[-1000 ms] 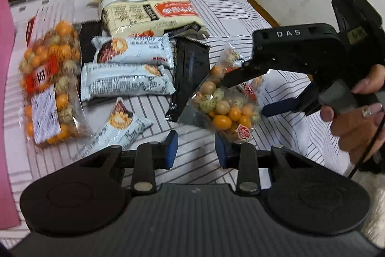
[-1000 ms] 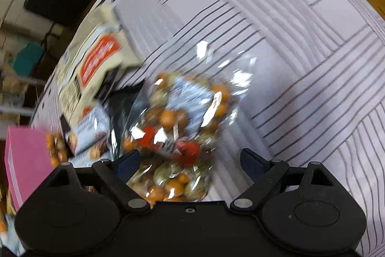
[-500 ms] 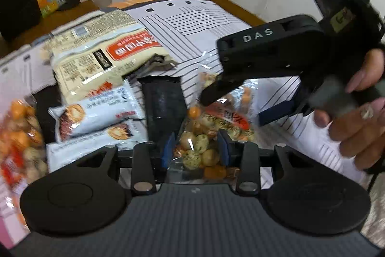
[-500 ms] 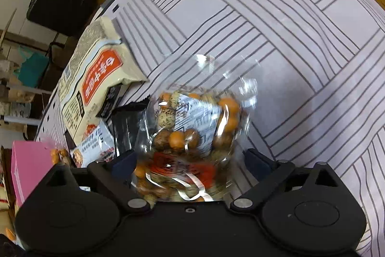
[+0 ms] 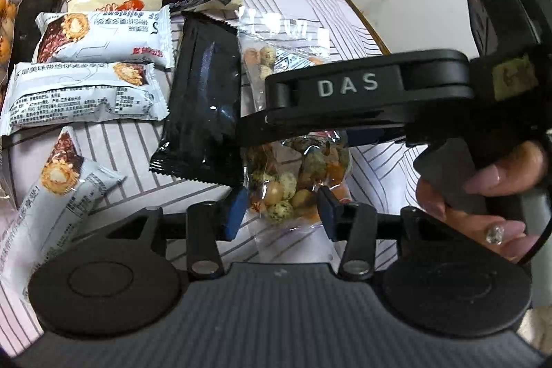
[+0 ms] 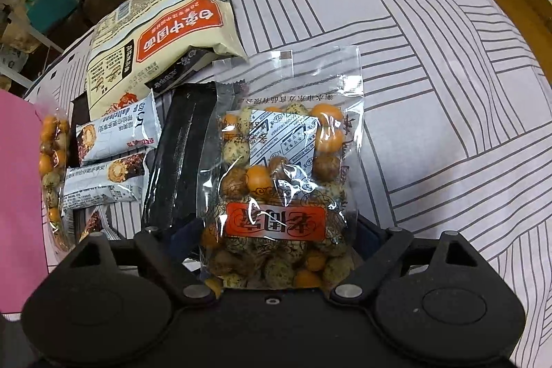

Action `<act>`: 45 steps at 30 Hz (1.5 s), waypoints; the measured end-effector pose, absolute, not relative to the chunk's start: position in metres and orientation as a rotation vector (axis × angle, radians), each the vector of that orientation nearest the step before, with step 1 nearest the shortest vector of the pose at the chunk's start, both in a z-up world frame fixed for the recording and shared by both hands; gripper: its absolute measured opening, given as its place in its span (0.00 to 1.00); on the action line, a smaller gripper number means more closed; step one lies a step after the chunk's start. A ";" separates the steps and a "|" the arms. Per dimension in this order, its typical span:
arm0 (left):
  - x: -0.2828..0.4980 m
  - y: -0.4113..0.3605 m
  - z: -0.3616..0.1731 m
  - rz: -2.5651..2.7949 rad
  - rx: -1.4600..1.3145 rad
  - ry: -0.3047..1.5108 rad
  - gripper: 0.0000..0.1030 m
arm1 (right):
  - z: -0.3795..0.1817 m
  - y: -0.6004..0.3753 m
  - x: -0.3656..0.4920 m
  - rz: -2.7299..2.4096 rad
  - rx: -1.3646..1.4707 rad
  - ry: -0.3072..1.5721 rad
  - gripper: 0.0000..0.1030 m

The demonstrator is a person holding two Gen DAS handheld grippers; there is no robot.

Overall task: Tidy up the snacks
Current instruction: 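Grasp the peanut bag with the right gripper, then lift and carry the peanut bag with the right gripper over the box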

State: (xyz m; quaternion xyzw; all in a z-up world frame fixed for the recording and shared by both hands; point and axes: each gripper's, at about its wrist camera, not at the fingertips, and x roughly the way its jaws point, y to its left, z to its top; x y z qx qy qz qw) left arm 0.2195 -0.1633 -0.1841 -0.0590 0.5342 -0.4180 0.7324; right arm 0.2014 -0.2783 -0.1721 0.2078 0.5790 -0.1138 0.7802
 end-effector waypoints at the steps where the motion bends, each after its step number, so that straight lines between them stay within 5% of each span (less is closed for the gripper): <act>1: 0.214 -0.166 -0.182 -0.920 -0.094 1.153 0.44 | -0.172 -0.279 0.201 -0.243 0.447 1.253 0.88; 17: 0.178 -0.183 -0.167 -0.890 0.009 1.156 0.42 | -0.159 -0.272 0.152 -0.220 0.537 1.234 0.86; 45: 0.094 -0.068 -0.071 -0.713 0.092 1.090 0.36 | -0.088 -0.156 0.103 0.139 0.445 1.125 0.86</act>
